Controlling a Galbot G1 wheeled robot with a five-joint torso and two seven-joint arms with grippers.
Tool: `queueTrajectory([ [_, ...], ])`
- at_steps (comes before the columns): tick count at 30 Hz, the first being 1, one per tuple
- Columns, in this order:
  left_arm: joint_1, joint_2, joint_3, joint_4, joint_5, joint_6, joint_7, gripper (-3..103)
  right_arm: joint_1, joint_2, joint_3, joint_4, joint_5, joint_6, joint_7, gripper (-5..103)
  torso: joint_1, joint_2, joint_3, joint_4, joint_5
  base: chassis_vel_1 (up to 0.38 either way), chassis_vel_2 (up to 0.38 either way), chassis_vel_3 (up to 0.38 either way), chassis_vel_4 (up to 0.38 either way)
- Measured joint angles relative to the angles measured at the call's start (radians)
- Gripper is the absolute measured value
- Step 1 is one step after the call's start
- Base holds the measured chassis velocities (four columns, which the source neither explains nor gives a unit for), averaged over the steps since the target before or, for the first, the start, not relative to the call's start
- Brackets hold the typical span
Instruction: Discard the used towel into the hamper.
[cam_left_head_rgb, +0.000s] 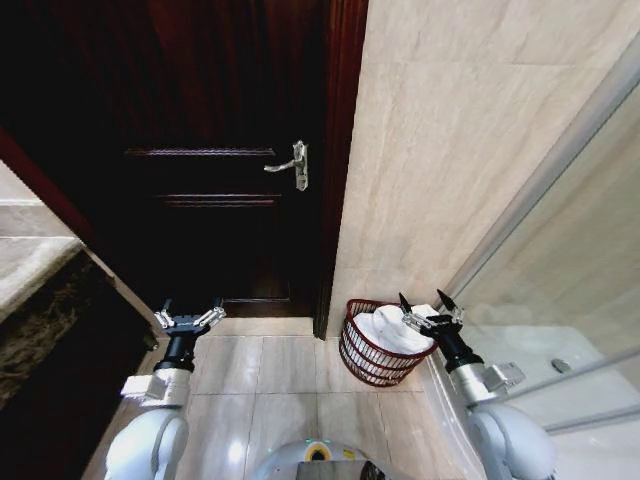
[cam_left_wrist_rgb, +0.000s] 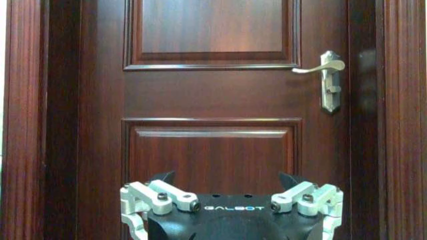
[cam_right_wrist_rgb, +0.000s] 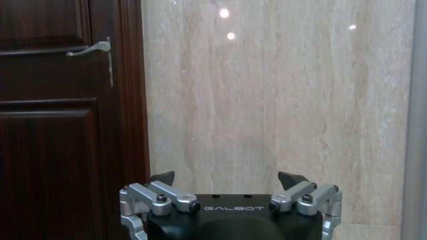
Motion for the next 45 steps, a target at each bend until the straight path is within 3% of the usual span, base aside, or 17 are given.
queueTrajectory([
  [26,0.004,-0.008,-0.008,-0.013,-0.008,-0.004,0.014,100,-0.023,-0.01,0.01,0.038,-0.002,-0.021,-0.007,100,0.041,0.088,0.047,0.0,0.0002,0.013,-0.016,-0.013,0.013],
  [45,0.015,-0.017,-0.007,-0.011,0.008,-0.016,0.032,100,-0.057,-0.014,0.016,0.017,0.007,0.028,-0.008,100,0.073,0.159,0.086,-0.0001,0.0,0.25,-0.249,-0.25,0.259],
])
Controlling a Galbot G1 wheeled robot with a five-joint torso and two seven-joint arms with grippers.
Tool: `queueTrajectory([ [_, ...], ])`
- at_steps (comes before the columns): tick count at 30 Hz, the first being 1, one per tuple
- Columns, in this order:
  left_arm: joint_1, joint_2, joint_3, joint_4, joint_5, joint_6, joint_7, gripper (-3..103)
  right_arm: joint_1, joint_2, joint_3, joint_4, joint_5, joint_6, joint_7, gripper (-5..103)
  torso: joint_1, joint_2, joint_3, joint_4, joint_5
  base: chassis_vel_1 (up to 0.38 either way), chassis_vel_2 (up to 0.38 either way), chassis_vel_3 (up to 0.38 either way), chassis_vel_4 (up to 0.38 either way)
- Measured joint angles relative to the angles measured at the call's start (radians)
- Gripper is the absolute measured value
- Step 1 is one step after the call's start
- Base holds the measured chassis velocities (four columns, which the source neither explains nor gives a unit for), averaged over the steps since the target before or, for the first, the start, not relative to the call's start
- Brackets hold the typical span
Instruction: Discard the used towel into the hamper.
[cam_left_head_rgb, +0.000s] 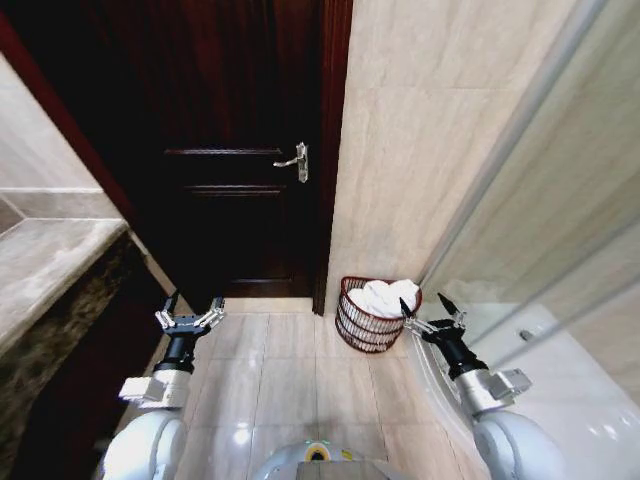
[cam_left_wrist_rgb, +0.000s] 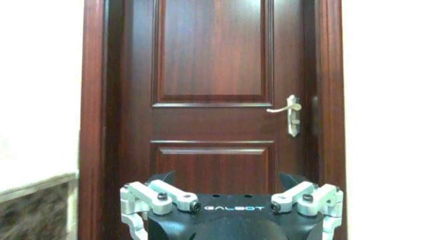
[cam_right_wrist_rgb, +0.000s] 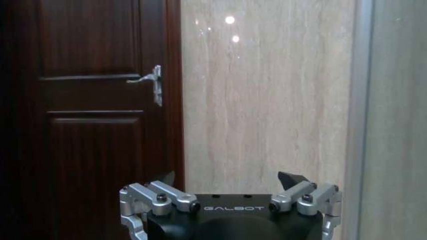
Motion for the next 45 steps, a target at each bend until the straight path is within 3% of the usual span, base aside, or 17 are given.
queueTrajectory([
  [14,0.012,-0.004,-0.003,0.009,0.004,-0.016,0.006,100,-0.018,0.002,0.002,-0.023,0.006,0.065,-0.003,100,0.019,0.044,0.024,0.0005,0.0002,0.317,-0.31,-0.329,0.32],
  [20,0.009,0.002,0.0,0.017,0.004,-0.018,0.01,100,-0.032,0.012,0.002,-0.027,0.005,0.087,-0.01,100,0.033,0.069,0.038,0.0001,0.0001,0.0,-0.03,-0.061,0.018],
  [45,-0.022,0.023,-0.001,0.056,-0.022,-0.021,0.02,100,-0.017,0.033,-0.004,-0.012,-0.036,0.052,-0.024,100,0.078,0.167,0.09,0.0003,0.0002,0.027,-0.026,-0.015,0.019],
])
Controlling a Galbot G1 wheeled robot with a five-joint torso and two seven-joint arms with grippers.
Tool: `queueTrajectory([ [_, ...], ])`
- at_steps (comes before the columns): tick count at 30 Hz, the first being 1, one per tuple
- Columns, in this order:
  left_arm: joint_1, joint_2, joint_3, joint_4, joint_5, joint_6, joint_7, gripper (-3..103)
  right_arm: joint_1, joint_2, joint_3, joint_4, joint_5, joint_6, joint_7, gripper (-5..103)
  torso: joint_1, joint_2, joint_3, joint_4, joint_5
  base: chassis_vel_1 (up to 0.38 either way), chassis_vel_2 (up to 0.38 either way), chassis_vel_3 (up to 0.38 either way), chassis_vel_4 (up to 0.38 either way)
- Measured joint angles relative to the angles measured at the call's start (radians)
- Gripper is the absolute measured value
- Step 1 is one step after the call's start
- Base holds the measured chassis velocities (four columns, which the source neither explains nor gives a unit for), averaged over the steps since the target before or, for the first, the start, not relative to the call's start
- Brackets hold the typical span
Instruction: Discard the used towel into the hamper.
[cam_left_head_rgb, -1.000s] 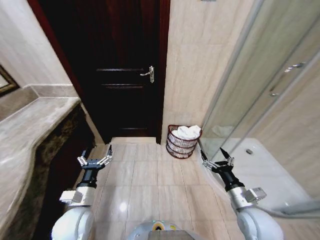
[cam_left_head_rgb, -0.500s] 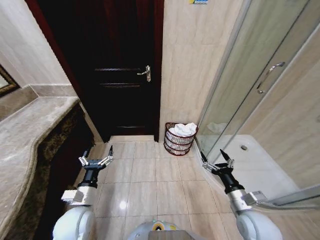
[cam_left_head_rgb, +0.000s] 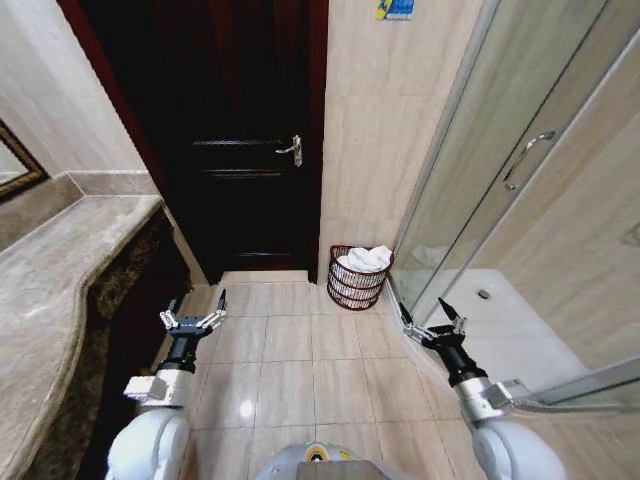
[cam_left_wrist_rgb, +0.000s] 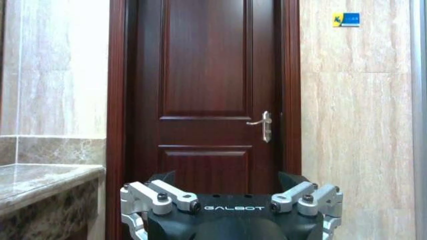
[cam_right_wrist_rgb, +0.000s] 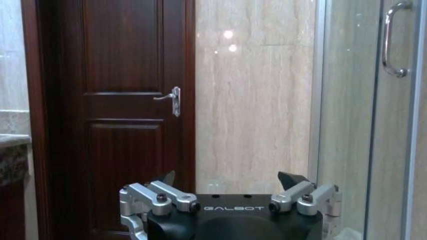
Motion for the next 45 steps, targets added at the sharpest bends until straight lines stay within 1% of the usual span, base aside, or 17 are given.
queueTrajectory([
  [11,-0.002,0.0,0.0,0.005,-0.001,0.0,0.001,100,0.007,-0.001,-0.004,-0.01,-0.002,-0.003,0.0,100,0.018,0.039,0.021,0.0,0.0001,0.108,-0.105,-0.098,0.1],
  [15,-0.004,-0.004,0.001,0.005,0.002,0.001,0.002,100,0.006,-0.003,-0.006,-0.019,-0.001,0.002,-0.005,100,0.028,0.062,0.034,-0.0002,-0.0001,0.07,-0.079,-0.083,0.069],
  [22,-0.002,-0.012,0.003,0.004,0.005,0.003,0.003,100,0.009,-0.008,-0.007,-0.029,0.005,0.008,-0.012,100,0.035,0.079,0.043,-0.0001,-0.0001,0.046,-0.039,-0.041,0.042],
  [26,-0.001,-0.017,0.003,0.002,0.011,0.006,0.003,100,0.016,-0.018,-0.008,-0.037,0.01,0.009,-0.013,100,0.046,0.098,0.053,-0.0003,0.0,0.0,0.0,0.0,0.0],
  [28,-0.001,-0.018,0.003,0.001,0.014,0.006,0.003,100,0.017,-0.02,-0.009,-0.038,0.011,0.009,-0.014,100,0.047,0.102,0.055,-0.0003,-0.0001,0.0,0.0,0.0,0.0],
  [32,0.001,-0.021,0.002,-0.005,0.02,0.009,0.004,100,0.02,-0.025,-0.009,-0.039,0.014,0.009,-0.017,100,0.055,0.12,0.065,-0.0003,-0.0001,0.0,0.0,0.0,0.0],
  [34,0.002,-0.022,0.002,-0.016,0.02,0.017,0.004,100,0.021,-0.029,-0.009,-0.037,0.016,0.009,-0.017,100,0.062,0.135,0.072,-0.0003,-0.0001,0.0,0.0,0.0,0.0],
  [36,0.002,-0.022,0.002,-0.018,0.02,0.019,0.004,100,0.022,-0.03,-0.009,-0.037,0.016,0.009,-0.018,100,0.064,0.138,0.073,-0.0003,-0.0002,0.0,0.0,0.0,0.0],
  [40,0.007,-0.02,0.0,-0.029,0.021,0.028,0.0,100,0.026,-0.034,-0.009,-0.029,0.018,0.004,-0.018,100,0.075,0.162,0.087,-0.0003,-0.0002,0.0,0.0,0.0,0.0],
  [42,0.007,-0.02,0.0,-0.03,0.02,0.029,-0.002,100,0.027,-0.034,-0.009,-0.028,0.019,0.004,-0.018,100,0.077,0.166,0.089,-0.0003,-0.0002,0.0,0.0,0.0,0.0],
  [45,0.003,-0.006,0.003,-0.031,0.007,0.031,-0.008,100,0.03,-0.034,-0.007,-0.021,0.024,0.002,-0.018,100,0.087,0.189,0.101,-0.0002,-0.0001,0.0,0.0,0.0,0.0],
])
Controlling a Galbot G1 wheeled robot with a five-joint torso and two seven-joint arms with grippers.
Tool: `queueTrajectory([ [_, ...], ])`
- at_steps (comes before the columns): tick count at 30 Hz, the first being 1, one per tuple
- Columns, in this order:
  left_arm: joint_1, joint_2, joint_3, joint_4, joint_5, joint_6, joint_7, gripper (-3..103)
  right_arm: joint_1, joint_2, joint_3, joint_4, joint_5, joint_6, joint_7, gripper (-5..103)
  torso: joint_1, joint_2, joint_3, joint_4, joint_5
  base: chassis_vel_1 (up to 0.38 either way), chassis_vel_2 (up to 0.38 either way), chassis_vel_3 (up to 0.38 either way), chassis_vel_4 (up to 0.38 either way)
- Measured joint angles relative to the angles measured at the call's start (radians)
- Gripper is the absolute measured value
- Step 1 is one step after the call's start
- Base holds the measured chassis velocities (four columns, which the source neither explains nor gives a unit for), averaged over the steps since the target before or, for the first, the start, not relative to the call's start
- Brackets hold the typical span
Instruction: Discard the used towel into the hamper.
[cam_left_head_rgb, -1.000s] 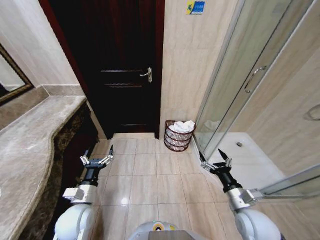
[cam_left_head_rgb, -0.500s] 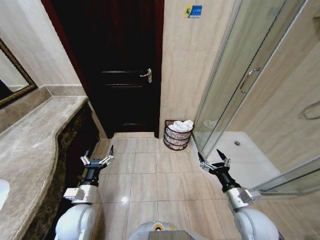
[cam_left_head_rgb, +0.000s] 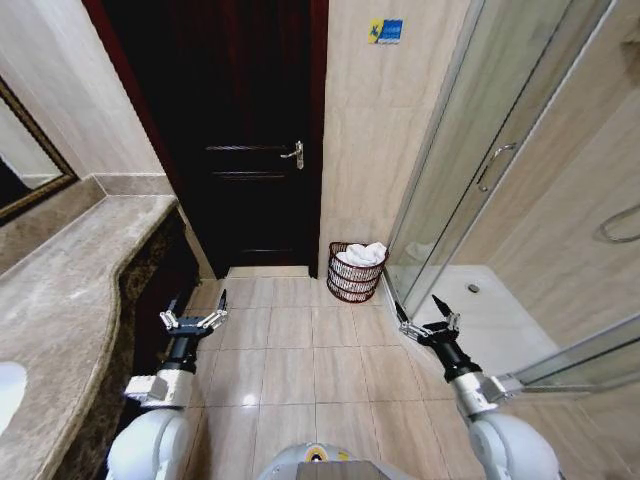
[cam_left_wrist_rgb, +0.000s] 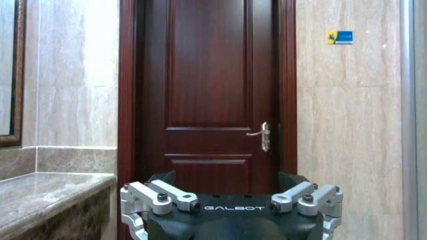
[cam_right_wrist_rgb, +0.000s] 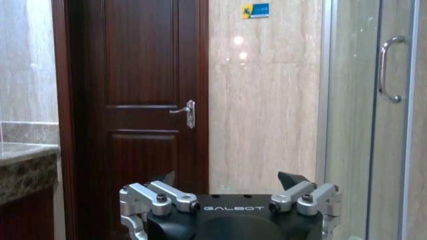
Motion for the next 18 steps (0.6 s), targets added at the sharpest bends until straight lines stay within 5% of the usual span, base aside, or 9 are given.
queueTrajectory([
  [8,-0.033,0.042,0.014,-0.005,-0.03,0.019,-0.031,100,0.013,0.002,0.003,0.015,0.008,-0.008,0.011,100,0.015,0.03,0.015,-0.0001,0.0,0.0,0.0,0.0,0.0],
  [12,-0.021,0.064,0.051,-0.041,-0.071,0.059,-0.15,100,0.047,0.003,-0.039,0.043,0.007,-0.05,0.1,100,0.022,0.048,0.026,0.0001,0.0001,0.0,0.0,0.0,0.0],
  [18,-0.007,0.118,0.058,-0.026,-0.063,0.025,-0.181,100,0.072,-0.008,-0.077,0.099,0.023,-0.14,0.193,100,0.024,0.052,0.028,0.0,-0.0002,0.0,0.0,0.0,0.0],
])
